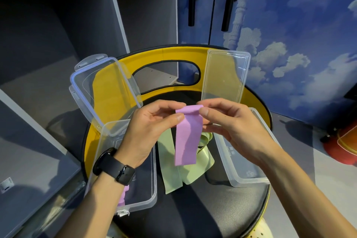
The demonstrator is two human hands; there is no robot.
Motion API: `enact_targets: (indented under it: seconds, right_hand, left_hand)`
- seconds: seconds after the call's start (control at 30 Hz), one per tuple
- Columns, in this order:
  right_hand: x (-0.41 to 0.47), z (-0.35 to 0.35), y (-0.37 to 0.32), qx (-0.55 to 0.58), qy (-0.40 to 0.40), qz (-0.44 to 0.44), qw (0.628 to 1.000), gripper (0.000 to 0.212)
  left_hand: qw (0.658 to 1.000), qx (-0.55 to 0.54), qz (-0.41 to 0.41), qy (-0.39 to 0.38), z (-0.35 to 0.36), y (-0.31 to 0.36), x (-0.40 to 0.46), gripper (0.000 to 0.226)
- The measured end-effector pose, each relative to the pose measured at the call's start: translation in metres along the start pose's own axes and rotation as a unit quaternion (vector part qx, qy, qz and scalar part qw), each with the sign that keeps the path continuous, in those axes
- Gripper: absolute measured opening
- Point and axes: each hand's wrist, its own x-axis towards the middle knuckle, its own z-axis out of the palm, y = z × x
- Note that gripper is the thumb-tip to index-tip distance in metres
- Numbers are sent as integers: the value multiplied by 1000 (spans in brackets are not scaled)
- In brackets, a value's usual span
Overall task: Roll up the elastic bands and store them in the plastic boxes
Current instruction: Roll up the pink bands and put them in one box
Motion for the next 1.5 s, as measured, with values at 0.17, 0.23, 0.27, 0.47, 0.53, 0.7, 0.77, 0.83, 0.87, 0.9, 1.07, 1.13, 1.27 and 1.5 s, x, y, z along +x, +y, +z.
enact_targets:
  seconds: [0.17, 0.23, 0.27, 0.47, 0.53, 0.7, 0.77, 0.83, 0.87, 0.9, 1.07, 1.13, 1.27, 1.5]
  right_hand:
    - [1, 0, 1, 3, 15, -11, 1000, 18]
    - [1, 0, 1, 7, 18, -14, 1000, 17]
    - [1, 0, 1, 6, 20, -17, 1000, 17]
    - [1, -1, 1, 18, 25, -29, 999, 17]
    - [1, 0, 1, 27, 22, -27, 999, 19]
    - [2, 0, 1, 34, 23, -10, 999, 38]
    - [2, 0, 0, 50, 11, 10, 999, 45]
    - [1, 0, 0, 43, 4, 21, 999, 41]
    - [0, 0, 0, 31, 5, 24, 999, 37]
    - [0, 0, 0, 21, 8, 23, 999, 34]
    - [0, 0, 1, 18, 18, 4, 1000, 29]
    - [0, -1, 1, 15, 19, -3, 1000, 25]
    - [1, -1, 3, 11, 17, -9, 1000, 18]
    - [1, -1, 2, 9, 16, -15, 1000, 19]
  left_hand:
    - [1000, -5, 0, -10, 0, -2, 0, 30]
    - [1000, -12, -5, -24, 0, -2, 0, 30]
    - [999, -16, -8, -26, 0, -2, 0, 31]
    - [999, 8, -32, 13, 2, -2, 0, 23]
    - [999, 10, -33, 13, 2, -3, 0, 23]
    - [1000, 14, -21, 4, 1, -4, 0, 20]
    - [1000, 8, -19, 0, 0, -4, 0, 20]
    - [1000, -1, -15, -2, 0, -4, 0, 20]
    - [1000, -6, -13, -2, 0, -4, 0, 21]
    - [1000, -8, -11, -3, 0, -5, 0, 23]
    - [999, -18, -16, -21, -1, -7, 0, 25]
    - [999, -13, -26, -24, -1, -8, 1, 28]
    - [999, -4, -35, -30, 1, -8, 0, 31]
    - [999, -11, -41, -19, 5, -7, 0, 21]
